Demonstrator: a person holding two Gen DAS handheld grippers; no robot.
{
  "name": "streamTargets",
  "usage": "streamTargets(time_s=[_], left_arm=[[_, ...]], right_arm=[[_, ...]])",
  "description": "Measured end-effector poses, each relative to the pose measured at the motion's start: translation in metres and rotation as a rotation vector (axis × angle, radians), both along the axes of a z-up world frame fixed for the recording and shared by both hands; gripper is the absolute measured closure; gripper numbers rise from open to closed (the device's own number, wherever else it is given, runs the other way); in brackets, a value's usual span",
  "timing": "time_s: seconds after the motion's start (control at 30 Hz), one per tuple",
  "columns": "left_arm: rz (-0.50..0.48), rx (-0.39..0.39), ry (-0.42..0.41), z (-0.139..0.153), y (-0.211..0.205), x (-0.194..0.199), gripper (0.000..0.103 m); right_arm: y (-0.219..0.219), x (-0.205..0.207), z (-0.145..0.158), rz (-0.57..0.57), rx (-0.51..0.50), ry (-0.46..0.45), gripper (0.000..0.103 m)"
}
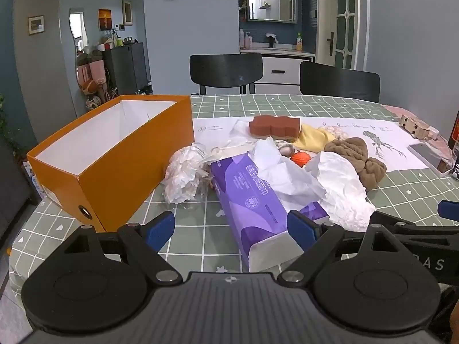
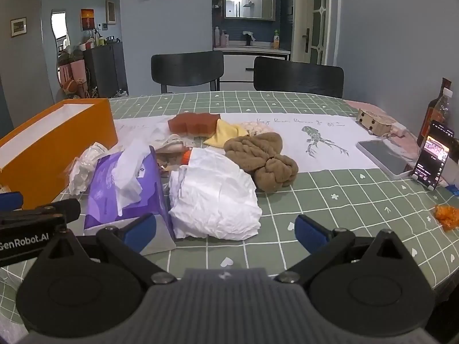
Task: Organize soft objects
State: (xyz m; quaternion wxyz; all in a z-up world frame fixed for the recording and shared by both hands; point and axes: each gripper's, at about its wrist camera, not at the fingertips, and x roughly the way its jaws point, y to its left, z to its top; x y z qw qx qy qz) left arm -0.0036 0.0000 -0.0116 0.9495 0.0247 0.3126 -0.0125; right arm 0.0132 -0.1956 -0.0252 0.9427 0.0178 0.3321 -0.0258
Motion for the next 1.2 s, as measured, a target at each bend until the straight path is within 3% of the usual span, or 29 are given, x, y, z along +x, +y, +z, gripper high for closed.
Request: streamTargets(time_s=[1.2], left_arm=[[0.0,0.014,-0.014,0.002,-0.007,-0.007,0.0]], right_arm=[[-0.002,-0.014,0.002,-0.023,0.007,-0.007,0.002]])
